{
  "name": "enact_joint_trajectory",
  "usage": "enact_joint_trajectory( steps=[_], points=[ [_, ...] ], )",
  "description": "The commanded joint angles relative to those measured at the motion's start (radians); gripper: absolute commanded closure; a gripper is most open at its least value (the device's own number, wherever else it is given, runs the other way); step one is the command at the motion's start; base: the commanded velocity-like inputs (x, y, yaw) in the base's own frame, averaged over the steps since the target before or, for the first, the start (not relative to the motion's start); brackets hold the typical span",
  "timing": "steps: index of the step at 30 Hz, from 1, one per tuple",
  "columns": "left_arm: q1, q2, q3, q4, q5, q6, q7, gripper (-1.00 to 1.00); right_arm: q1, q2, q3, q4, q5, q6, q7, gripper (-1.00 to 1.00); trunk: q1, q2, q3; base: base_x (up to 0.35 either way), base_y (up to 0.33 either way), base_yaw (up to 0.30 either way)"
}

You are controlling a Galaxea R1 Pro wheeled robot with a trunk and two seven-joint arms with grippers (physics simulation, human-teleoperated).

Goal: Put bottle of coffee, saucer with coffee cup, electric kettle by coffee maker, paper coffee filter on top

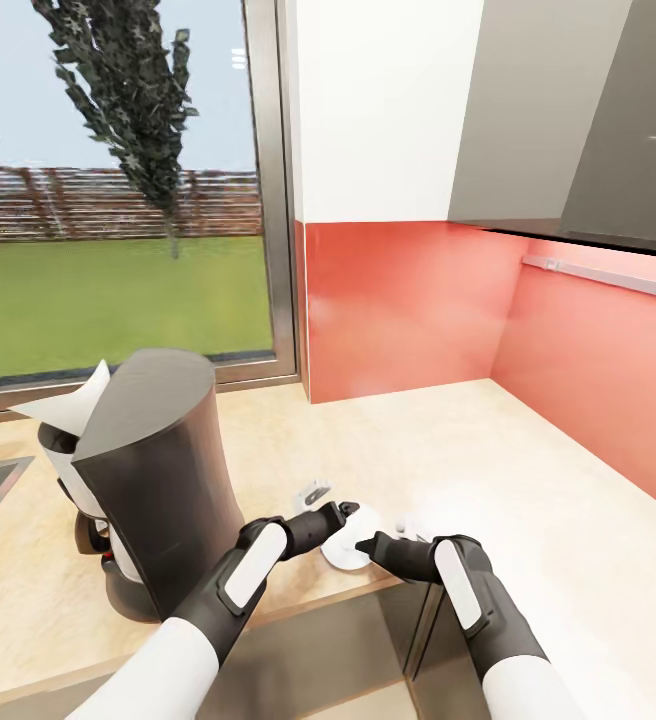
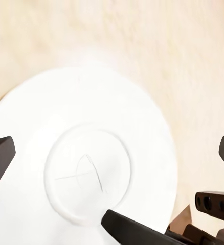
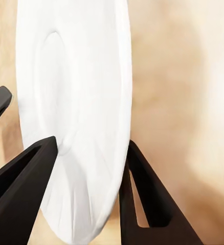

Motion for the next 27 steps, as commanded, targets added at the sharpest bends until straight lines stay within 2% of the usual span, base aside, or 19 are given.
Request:
enact_joint_trajectory(
  steps=[1,8,11,14,21,27],
  points=[
    [-0.003,0.0,-0.001,-0.002,0.009,0.002,0.008,-1.0,-0.001,0.001,-0.004,0.019,0.045,0.005,0.003,1.0,0.001,-0.002,-0.003,0.0,0.0,0.0],
    [-0.017,0.0,0.001,-0.008,0.003,-0.001,0.007,-1.0,-0.001,-0.001,-0.007,0.015,0.045,0.004,0.003,1.0,0.001,-0.002,-0.003,0.0,0.0,0.0],
    [-0.032,0.0,0.003,-0.043,0.001,-0.004,0.007,-1.0,-0.001,-0.001,-0.007,0.013,0.045,0.004,0.003,1.0,0.001,-0.002,-0.003,0.0,0.0,0.0],
    [-0.053,0.0,0.001,-0.091,-0.001,-0.034,0.009,-1.0,-0.001,-0.001,-0.008,0.013,0.046,0.004,0.003,1.0,0.001,-0.002,-0.003,0.0,0.0,0.0],
    [-0.155,0.0,-0.003,-0.112,-0.003,-0.051,0.018,-1.0,-0.001,-0.004,-0.012,0.011,0.046,0.004,0.003,1.0,0.001,-0.002,-0.003,0.0,0.0,0.0],
    [-0.227,0.0,-0.003,-0.112,-0.001,-0.047,0.02,-1.0,-0.001,-0.025,-0.014,-0.011,0.046,0.004,0.002,1.0,0.001,-0.002,-0.003,0.0,0.0,0.0]
  ],
)
